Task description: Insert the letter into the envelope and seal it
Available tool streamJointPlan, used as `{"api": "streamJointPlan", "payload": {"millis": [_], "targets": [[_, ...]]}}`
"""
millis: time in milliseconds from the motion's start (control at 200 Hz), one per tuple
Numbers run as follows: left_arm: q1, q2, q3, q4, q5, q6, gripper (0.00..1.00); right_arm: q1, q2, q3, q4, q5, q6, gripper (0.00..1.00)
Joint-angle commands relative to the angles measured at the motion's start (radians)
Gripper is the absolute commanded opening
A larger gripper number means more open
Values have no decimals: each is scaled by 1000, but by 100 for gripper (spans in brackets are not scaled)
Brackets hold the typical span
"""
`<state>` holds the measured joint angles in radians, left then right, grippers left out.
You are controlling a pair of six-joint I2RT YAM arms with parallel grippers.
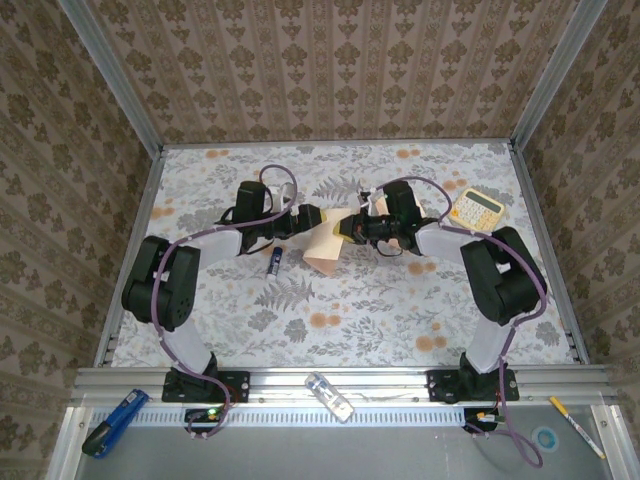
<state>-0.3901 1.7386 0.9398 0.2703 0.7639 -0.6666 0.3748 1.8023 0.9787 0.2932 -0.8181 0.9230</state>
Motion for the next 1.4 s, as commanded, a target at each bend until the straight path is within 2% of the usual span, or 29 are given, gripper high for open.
{"api": "streamJointPlan", "payload": {"millis": [0, 365, 565, 825, 1185, 1295, 1395], "targets": [[6, 21, 12, 1, 27, 5, 95, -6, 29, -26, 42, 7, -4, 0], [-4, 29, 39, -97, 0, 65, 92, -8, 77, -54, 81, 17, 7, 0], [-2, 24, 49, -147, -20, 105, 92, -7, 35, -13, 15, 13, -14, 0], [16, 13, 46, -147, 14, 115, 93, -7, -48, 37, -39, -18, -6, 0], [66, -3, 45, 0, 197, 34, 94, -8, -122, 133, -100, -59, -6, 0], [82, 1, 26, 123, 244, -59, 94, -8, -120, 142, -72, -71, 14, 0], [102, 17, -5, 333, 283, -219, 94, -8, -112, 152, -51, -72, 27, 0]]}}
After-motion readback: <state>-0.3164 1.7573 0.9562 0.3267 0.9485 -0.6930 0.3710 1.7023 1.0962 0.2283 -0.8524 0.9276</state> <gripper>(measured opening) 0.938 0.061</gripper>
